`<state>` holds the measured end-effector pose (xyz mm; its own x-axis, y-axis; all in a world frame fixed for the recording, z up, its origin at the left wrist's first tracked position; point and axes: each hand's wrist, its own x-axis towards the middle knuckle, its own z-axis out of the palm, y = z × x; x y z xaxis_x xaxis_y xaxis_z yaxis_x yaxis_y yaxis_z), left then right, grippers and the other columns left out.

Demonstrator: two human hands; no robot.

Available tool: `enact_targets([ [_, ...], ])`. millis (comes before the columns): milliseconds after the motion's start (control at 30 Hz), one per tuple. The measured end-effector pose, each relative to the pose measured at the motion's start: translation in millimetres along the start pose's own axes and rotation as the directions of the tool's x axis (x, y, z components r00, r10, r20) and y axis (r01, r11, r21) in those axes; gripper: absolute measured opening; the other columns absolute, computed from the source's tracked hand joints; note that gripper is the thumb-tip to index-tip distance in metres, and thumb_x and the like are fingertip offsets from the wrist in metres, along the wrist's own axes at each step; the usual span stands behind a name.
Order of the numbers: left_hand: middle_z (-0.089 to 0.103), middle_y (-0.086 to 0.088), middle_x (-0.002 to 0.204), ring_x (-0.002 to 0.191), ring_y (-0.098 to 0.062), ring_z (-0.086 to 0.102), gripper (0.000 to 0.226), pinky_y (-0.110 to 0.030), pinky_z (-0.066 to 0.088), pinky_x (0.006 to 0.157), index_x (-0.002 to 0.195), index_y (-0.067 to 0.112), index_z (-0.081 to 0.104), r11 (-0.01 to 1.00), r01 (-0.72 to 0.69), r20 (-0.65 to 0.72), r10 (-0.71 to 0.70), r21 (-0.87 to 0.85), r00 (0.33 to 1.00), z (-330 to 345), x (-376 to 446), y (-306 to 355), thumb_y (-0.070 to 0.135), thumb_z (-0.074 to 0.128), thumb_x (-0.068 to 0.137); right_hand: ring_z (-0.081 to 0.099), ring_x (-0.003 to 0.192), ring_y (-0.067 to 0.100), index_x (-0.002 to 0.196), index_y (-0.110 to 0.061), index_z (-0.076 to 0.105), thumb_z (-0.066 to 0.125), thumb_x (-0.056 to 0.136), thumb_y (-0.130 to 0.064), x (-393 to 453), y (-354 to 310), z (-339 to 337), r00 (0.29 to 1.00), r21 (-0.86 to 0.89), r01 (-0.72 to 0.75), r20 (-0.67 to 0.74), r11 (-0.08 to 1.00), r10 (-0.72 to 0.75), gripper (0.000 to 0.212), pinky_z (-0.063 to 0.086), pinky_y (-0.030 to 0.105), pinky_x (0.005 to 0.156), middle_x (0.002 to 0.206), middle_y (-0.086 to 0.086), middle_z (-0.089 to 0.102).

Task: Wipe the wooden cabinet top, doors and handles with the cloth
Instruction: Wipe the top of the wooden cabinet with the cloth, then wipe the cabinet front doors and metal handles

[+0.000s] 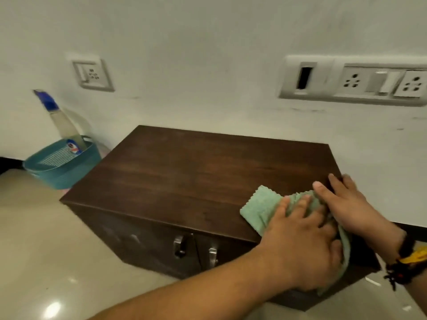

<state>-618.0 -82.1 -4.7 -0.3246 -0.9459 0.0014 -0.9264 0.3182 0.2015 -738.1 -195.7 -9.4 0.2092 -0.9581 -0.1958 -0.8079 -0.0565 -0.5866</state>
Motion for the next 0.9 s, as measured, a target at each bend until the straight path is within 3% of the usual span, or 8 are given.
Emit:
enact_targets([
  [33, 0.018, -0.011, 0.167, 0.155, -0.031, 0.006, 0.058, -0.058, 0.001, 0.123, 0.153, 0.015, 0.033, 1.0, -0.007, -0.015, 0.007, 0.007, 1.0, 0, -11, -7, 0.042, 0.022, 0.103, -0.001, 0.154, 0.025, 0.159, -0.017, 0.016, 0.03, 0.094, -0.068, -1, -11, 5, 1.0, -0.167, -0.007, 0.002, 0.986, 0.008, 0.084, 0.003, 0.042, 0.122, 0.168, 0.01, 0.003],
  [100, 0.019, -0.011, 0.166, 0.155, -0.03, 0.007, 0.057, -0.057, 0.002, 0.123, 0.153, 0.017, 0.034, 1.0, 0.01, -0.038, -0.009, 0.02, 0.999, 1, -30, -22, 0.043, 0.022, 0.104, -0.004, 0.154, 0.028, 0.159, -0.014, 0.011, 0.022, 0.093, -0.069, -9, -31, 20, 1.0, -0.317, 0.006, 0.021, 0.948, 0.001, 0.087, 0.001, 0.042, 0.122, 0.168, 0.014, 0.0],
  [300, 0.027, -0.003, 0.165, 0.155, -0.026, 0.014, 0.062, -0.051, 0.011, 0.125, 0.158, 0.021, 0.024, 0.976, 0.191, -0.152, -0.174, 0.106, 0.973, -6, -99, -102, 0.048, 0.021, 0.102, -0.002, 0.155, 0.022, 0.159, -0.013, 0.015, 0.013, 0.098, -0.059, -51, -94, 84, 0.962, -0.307, 0.273, 0.105, 0.912, -0.253, 0.077, 0.0, 0.038, 0.122, 0.168, 0.01, 0.004],
  [467, 0.041, 0.0, 0.159, 0.15, -0.024, 0.032, 0.059, -0.047, 0.023, 0.123, 0.153, 0.029, 0.038, 0.926, 0.341, -0.279, -0.289, 0.16, 0.916, -13, -160, -178, 0.047, 0.021, 0.1, -0.006, 0.154, 0.015, 0.16, -0.013, 0.003, -0.002, 0.089, -0.065, -82, -159, 132, 0.833, -0.342, 0.553, 0.231, 0.759, -0.503, 0.088, -0.004, 0.03, 0.122, 0.168, 0.005, 0.0],
  [600, 0.036, 0.003, 0.161, 0.151, -0.018, 0.028, 0.059, -0.042, 0.018, 0.125, 0.155, 0.033, 0.03, 0.878, 0.45, -0.331, -0.382, 0.16, 0.863, -26, -202, -229, 0.047, 0.017, 0.099, -0.008, 0.154, 0.014, 0.159, -0.013, -0.004, 0.003, 0.094, -0.065, -89, -198, 165, 0.726, -0.39, 0.687, 0.319, 0.614, -0.609, 0.083, -0.005, 0.029, 0.121, 0.168, 0.005, -0.003],
  [767, 0.053, -0.001, 0.15, 0.144, -0.021, 0.043, 0.056, -0.043, 0.03, 0.12, 0.15, 0.033, 0.044, 0.807, 0.578, -0.495, -0.456, 0.12, 0.74, -25, -241, -281, 0.044, 0.022, 0.099, -0.009, 0.154, 0.018, 0.159, -0.011, -0.003, 0.008, 0.098, -0.063, -82, -225, 183, 0.647, -0.463, 0.756, 0.423, 0.463, -0.634, 0.081, -0.003, 0.033, 0.123, 0.168, 0.007, -0.007],
  [900, 0.044, -0.003, 0.157, 0.146, -0.023, 0.038, 0.056, -0.045, 0.032, 0.117, 0.151, 0.029, 0.042, 0.736, 0.677, -0.647, -0.532, -0.033, 0.546, -10, -263, -307, 0.043, 0.021, 0.101, -0.01, 0.154, 0.018, 0.159, -0.015, -0.004, 0.01, 0.098, -0.063, -75, -239, 193, 0.561, -0.44, 0.82, 0.489, 0.366, -0.668, 0.079, -0.002, 0.034, 0.124, 0.168, 0.003, -0.009],
])
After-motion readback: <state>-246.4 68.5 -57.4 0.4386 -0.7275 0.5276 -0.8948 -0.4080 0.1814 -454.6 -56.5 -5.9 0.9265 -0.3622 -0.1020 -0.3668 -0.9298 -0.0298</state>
